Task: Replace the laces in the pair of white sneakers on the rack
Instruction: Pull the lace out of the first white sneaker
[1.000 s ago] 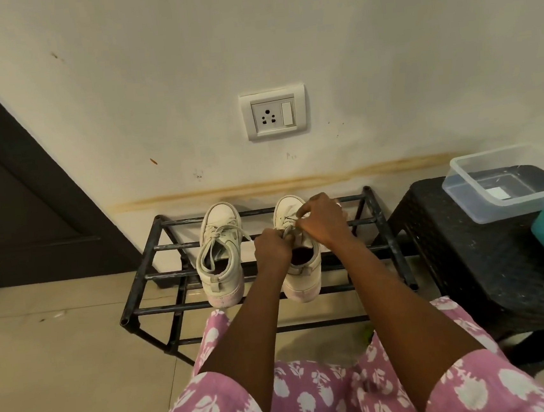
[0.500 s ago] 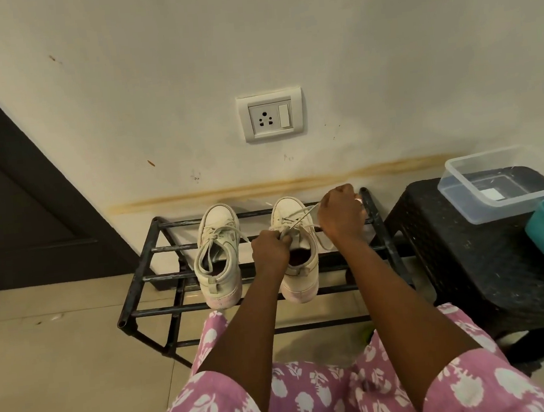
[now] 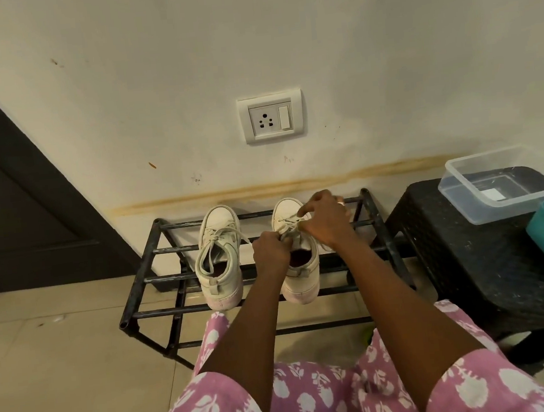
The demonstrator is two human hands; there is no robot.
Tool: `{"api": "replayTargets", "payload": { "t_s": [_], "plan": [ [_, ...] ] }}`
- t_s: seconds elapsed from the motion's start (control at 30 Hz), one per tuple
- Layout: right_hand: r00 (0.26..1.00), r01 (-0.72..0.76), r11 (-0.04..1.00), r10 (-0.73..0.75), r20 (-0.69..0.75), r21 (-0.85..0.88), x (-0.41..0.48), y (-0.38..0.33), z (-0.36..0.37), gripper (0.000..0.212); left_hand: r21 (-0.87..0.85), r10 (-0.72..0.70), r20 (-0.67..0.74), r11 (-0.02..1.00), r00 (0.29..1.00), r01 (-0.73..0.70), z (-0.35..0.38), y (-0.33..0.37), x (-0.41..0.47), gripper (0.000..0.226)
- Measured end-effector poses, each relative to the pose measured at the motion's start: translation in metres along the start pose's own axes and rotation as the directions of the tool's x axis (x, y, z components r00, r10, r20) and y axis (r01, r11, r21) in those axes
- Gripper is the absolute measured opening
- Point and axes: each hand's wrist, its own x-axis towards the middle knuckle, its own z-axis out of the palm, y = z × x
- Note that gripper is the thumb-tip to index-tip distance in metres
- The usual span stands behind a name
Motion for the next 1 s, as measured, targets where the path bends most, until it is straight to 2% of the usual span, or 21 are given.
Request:
{"api": "replayTargets", "payload": {
  "t_s": [0.1,0.2,0.3,0.37,0.47,0.63,0.7,0.73,0.8,0.9,1.0],
  "plan": [
    [0.994,0.102,0.967,-0.093,0.05,-0.233,-0.004,-0.007,0.015,0.027,0.0,-0.001,-0.004,1.0,1.0,0.001,0.001,-0.001,0.0,0.032],
    [0.993,0.096,0.949,-0.11,-0.031,-0.299,-0.004,-0.008,0.018,0.026,0.0,0.003,-0.008,1.0,1.0,-0.003,0.001,-0.001,-0.001,0.032],
    [0.99,0.008,0.982,-0.034,-0.135,-0.189,-0.005,-0.007,0.015,0.022,0.01,0.004,-0.004,1.0,1.0,-0.004,0.001,-0.001,-0.001,0.032],
    [0.978,-0.076,0.996,0.065,-0.2,-0.047,-0.005,-0.005,0.011,0.021,0.007,0.004,0.002,1.0,1.0,-0.004,0.001,0.0,-0.001,0.031],
    [0.937,-0.195,0.964,0.238,-0.254,0.181,-0.003,0.001,0.0,0.02,-0.013,0.011,0.004,1.0,1.0,-0.011,0.0,0.001,-0.002,0.029],
    [0.822,-0.357,0.879,0.456,-0.342,0.317,-0.003,0.012,-0.013,0.017,-0.037,0.014,-0.002,0.999,1.0,-0.014,0.0,0.0,-0.002,0.027],
    [0.786,-0.395,0.859,0.5,-0.364,0.327,-0.003,0.015,-0.014,0.017,-0.052,0.005,-0.006,0.999,1.0,-0.005,0.0,0.001,-0.003,0.028],
    [0.789,-0.405,0.869,0.489,-0.372,0.284,-0.003,0.015,-0.014,0.019,-0.054,0.004,-0.007,0.999,1.0,-0.005,0.0,0.001,-0.003,0.028],
    [0.855,-0.358,0.919,0.394,-0.337,0.166,-0.001,0.013,-0.011,0.023,-0.048,0.009,-0.009,0.999,1.0,-0.01,-0.001,0.001,-0.003,0.028],
    [0.984,-0.111,0.992,0.119,-0.13,0.066,0.0,0.002,-0.003,0.035,-0.025,0.012,-0.007,1.0,1.0,-0.012,-0.001,0.001,-0.001,0.03],
    [0.998,0.06,0.988,-0.059,0.012,-0.144,-0.002,-0.009,0.01,0.029,-0.017,-0.02,-0.003,1.0,1.0,0.02,0.0,0.0,0.001,0.03]
  ]
}}
